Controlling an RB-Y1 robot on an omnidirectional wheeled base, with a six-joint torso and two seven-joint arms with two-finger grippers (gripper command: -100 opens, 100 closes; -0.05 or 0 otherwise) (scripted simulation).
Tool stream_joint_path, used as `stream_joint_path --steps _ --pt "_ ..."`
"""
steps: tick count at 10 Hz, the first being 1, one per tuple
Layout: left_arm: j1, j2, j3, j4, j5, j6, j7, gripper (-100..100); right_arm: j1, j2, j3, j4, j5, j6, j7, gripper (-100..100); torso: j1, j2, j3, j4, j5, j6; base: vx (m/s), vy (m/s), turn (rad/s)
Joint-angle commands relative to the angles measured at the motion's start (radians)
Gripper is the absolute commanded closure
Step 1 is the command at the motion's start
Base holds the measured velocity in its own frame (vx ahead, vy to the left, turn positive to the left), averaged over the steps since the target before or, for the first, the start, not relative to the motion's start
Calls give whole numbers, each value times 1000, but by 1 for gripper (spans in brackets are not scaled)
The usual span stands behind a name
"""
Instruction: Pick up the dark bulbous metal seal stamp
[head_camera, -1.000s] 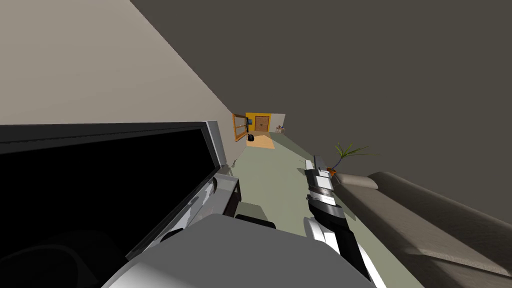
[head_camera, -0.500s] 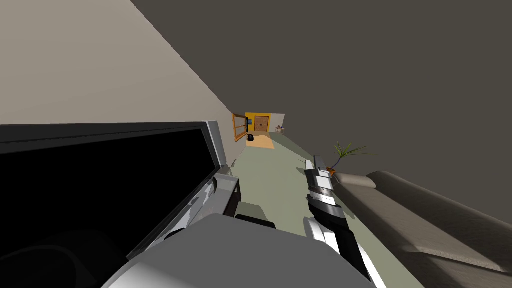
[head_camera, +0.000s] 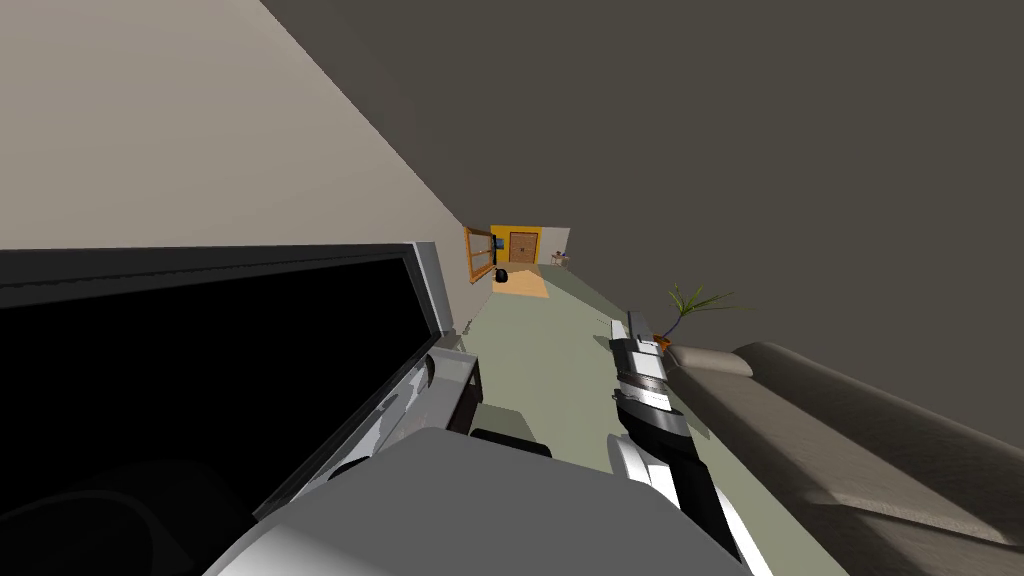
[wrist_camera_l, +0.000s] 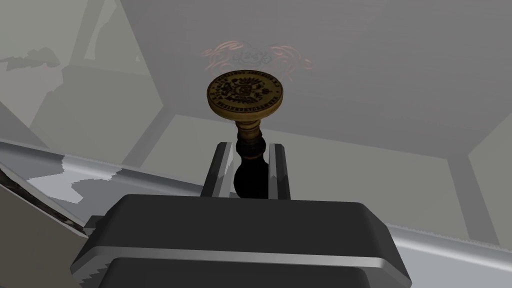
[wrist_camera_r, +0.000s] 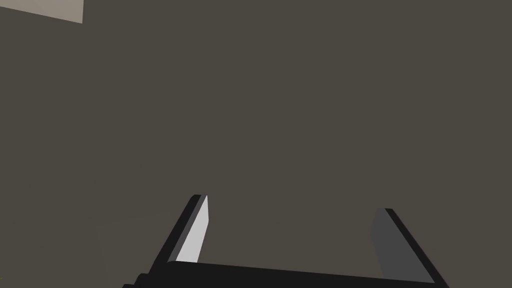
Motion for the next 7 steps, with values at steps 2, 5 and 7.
stream_joint_path --steps 2,5,7 --pt "26 11 5 -49 13 25 -2 100 0 0 0 0 0 0 0 0 -1 0 0 0 0 0 8 -14 27" --pt "58 24 10 -108 28 56 -5 100 0 0 0 0 0 0 0 0 -2 0 0 0 -1 0 6 -16 16" --pt "52 22 10 -101 25 53 -4 0 0 0 0 0 0 0 0 0 -1 0 0 0 0 0 1 -3 2"
